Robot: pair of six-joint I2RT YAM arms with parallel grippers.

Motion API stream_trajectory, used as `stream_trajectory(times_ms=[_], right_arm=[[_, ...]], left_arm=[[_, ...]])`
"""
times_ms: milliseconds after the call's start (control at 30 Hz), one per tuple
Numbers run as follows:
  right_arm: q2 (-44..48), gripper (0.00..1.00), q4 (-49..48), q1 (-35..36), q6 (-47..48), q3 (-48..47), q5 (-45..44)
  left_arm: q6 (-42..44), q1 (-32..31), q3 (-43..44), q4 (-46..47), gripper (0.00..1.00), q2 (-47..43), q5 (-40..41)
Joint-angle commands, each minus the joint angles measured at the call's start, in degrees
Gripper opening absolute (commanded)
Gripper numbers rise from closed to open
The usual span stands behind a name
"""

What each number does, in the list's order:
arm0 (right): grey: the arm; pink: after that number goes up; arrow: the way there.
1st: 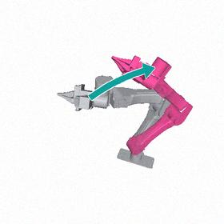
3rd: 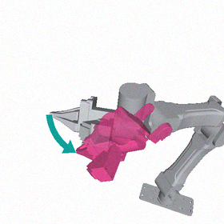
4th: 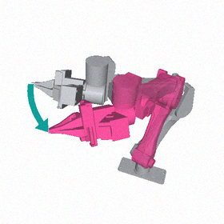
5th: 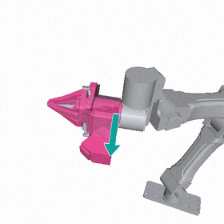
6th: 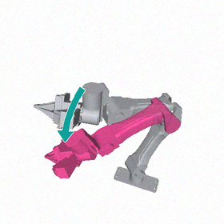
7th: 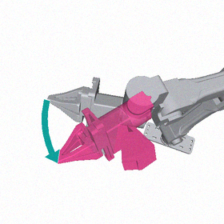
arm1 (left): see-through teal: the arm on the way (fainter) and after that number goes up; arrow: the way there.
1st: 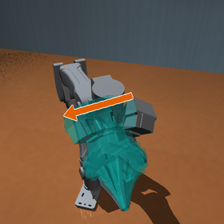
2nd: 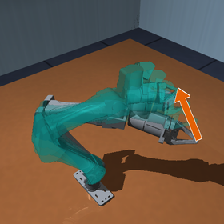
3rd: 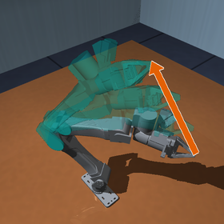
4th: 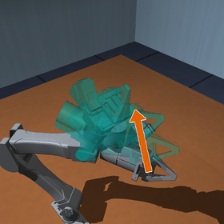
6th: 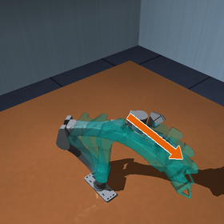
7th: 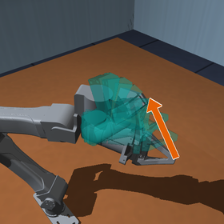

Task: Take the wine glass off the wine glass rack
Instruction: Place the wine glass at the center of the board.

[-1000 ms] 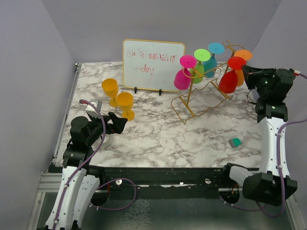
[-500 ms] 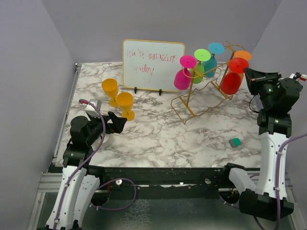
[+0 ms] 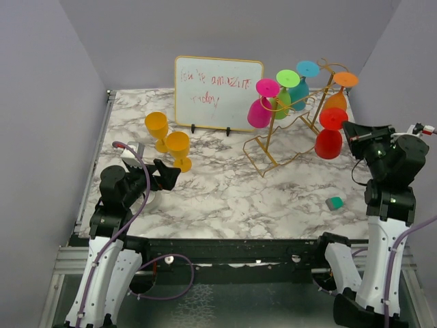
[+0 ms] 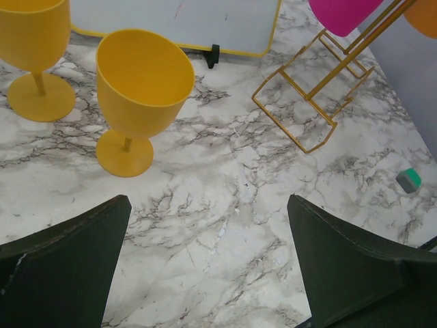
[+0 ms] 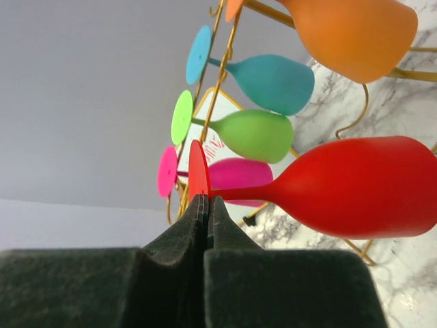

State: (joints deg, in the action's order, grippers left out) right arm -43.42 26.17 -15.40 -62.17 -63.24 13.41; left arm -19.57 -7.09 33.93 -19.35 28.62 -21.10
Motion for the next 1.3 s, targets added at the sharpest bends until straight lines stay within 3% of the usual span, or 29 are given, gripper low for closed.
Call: stream_trajectory(times_ms=[0,367,600,800,967,1133,1267], right_arm=[[5.11,0.01,5.31,0.37,6.36,1.93,4.12],[11.53,0.01,-3.46,4.94,14.79,11.14,21.12],[4.89,0.01,-12.58,5.24,16.30,13.43,37.82],[1.94,0.01,-12.58,5.37,19.45,15.40,45.42],[0.45,0.01,-20.03,7.69,16.71,18.84,52.14],[-1.56,0.01,-20.81,12.17,17.88,19.01,53.65],[-1.81,0.01,-20.97,14.54,18.82,19.12,53.38]], left_arm=[[-0.30,0.33,0.12,0.95,0.99,-0.60,-0.90],[-2.97,0.32,2.01,2.14,0.95,3.88,-9.80],[-4.64,-2.35,5.08,4.66,0.94,8.74,-16.42],[-6.74,-14.56,7.46,7.48,0.92,13.12,-11.89],[-12.95,-26.13,7.93,17.80,0.88,18.41,-8.08],[-14.56,-39.14,11.99,26.20,0.85,25.83,-1.65],[-13.55,-44.58,15.46,27.41,0.84,31.19,2.85]])
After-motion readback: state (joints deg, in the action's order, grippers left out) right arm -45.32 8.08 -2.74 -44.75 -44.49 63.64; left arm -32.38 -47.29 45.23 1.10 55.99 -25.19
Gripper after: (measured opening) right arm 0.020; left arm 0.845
